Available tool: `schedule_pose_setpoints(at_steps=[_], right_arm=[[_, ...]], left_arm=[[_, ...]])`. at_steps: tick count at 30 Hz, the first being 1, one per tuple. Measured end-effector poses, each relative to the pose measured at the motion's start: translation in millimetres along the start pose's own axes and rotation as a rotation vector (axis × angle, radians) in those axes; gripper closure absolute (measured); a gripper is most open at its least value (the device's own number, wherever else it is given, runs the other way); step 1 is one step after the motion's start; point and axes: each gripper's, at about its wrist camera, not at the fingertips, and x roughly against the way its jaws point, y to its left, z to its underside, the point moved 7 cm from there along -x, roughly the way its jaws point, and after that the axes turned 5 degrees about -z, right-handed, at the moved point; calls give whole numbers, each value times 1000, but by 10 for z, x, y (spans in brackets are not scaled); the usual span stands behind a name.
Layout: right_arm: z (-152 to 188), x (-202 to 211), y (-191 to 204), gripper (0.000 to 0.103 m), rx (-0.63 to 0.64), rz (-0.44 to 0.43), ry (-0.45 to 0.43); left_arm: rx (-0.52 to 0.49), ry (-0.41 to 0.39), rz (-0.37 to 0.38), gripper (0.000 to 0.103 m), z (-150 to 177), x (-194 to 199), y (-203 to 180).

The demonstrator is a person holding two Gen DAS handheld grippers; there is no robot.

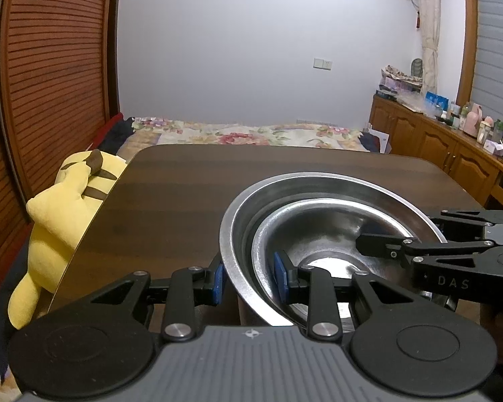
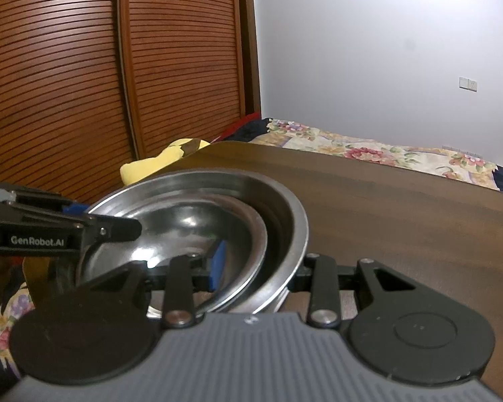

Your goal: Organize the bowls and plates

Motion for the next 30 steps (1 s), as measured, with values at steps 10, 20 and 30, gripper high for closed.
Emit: schedule_pose_setpoints(at_steps=[10,20,30], right_arm=[[-3,9,-6,48,-16,3,-9],[-33,91,-35,28,-15,25,-37],[-88,208,-54,0,-18,57,-89]], left_arm=[[-6,14,-10,69,36,-42,-14],[-7,12,-29,34,28,-66,6],[-5,-16,-60,0,-22,-23,11]])
